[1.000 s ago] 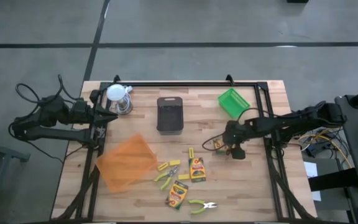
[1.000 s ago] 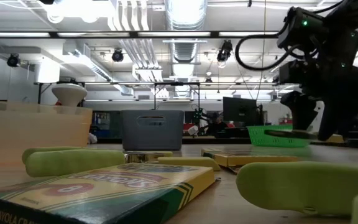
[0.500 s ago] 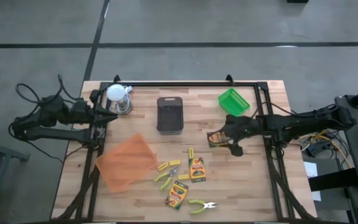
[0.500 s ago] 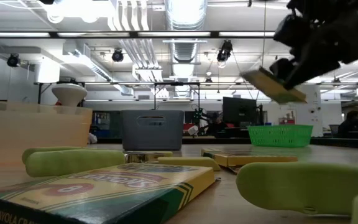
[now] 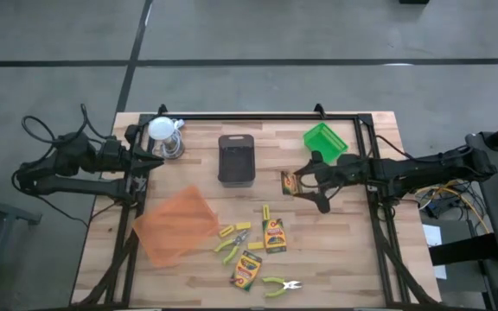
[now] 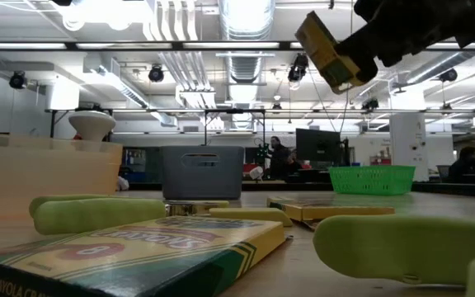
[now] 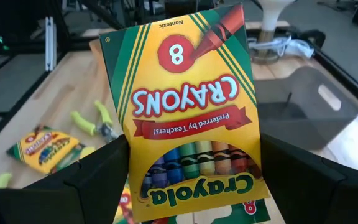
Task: Pick & Place School Supplies
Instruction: Put the pack of crayons into the orange bin
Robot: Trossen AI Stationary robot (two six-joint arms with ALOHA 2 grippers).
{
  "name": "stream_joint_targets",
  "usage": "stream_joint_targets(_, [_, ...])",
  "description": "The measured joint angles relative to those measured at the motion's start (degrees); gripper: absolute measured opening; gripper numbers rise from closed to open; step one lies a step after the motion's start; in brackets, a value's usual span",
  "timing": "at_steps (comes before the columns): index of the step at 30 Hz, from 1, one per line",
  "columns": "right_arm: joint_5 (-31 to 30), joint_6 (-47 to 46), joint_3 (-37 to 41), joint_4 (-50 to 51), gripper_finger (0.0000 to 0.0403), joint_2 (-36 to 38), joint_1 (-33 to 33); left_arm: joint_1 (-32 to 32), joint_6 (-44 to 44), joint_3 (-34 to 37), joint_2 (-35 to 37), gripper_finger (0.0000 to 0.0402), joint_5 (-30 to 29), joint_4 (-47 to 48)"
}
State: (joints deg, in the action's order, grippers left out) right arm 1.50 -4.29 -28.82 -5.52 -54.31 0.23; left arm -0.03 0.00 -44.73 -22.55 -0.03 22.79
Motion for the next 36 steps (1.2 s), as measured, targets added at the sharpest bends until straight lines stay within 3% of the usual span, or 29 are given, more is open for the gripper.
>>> stream_joint_targets(27, [0.50,1.25,-0.02,-0.72,0.0325,-0.68,0.00,0.02,2.27,0.00,0.00,0.0044,0.00,-0.01])
stream_joint_targets(36, [-0.24,-2.84,-0.02,-0.72,0.0325,-0.65,0.00,0.00,2.52,0.00,0.00,0.0044,-0.02,-0.01])
